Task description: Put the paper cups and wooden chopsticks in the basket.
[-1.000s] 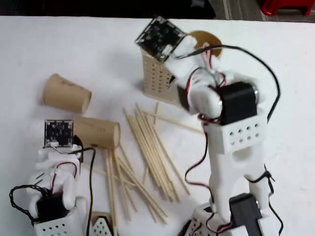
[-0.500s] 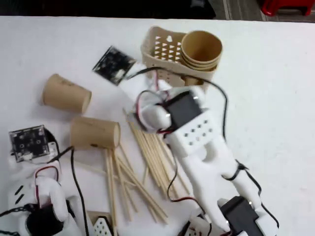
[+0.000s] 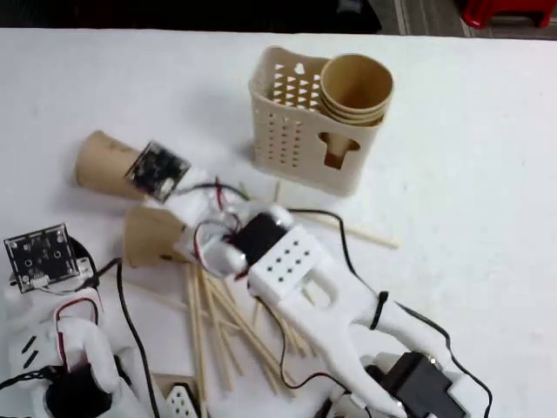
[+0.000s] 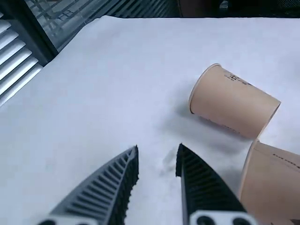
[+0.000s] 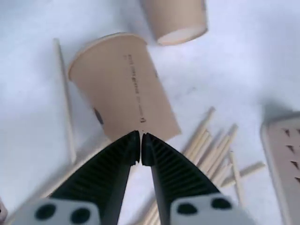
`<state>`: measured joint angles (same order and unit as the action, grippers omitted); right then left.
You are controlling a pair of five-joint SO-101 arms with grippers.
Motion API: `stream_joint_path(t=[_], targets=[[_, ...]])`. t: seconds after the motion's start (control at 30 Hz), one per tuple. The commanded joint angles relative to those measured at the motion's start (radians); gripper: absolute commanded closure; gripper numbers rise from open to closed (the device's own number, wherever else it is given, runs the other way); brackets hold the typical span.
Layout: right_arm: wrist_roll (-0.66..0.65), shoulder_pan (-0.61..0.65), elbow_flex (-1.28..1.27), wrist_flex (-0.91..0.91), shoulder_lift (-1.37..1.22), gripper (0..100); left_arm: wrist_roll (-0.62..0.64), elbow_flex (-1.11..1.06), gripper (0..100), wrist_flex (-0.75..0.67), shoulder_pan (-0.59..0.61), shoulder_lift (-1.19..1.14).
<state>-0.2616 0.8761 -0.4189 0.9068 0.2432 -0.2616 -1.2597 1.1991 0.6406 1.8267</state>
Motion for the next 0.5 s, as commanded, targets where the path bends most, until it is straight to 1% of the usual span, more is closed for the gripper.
stream_joint_path(t=[0.0,0.07,0.17,0.33,0.47], targets=[[0.0,0.019,-0.068,-0.076,0.019,98.0,0.011,-0.051,85,-0.038,0.01,-0.004],[-0.008,0.012,-0.092,-0.084,-0.005,98.1,0.011,-0.086,85,-0.061,0.01,-0.004],[-0.052,-0.028,-0.101,-0.074,-0.073,98.1,0.011,-0.106,85,-0.072,0.01,-0.004],[-0.063,-0.174,-0.097,-0.061,-0.147,98.1,0.008,-0.104,85,-0.072,0.01,-0.004],[-0.064,-0.254,-0.094,-0.013,-0.148,98.1,0.008,-0.101,85,-0.072,0.007,-0.004]])
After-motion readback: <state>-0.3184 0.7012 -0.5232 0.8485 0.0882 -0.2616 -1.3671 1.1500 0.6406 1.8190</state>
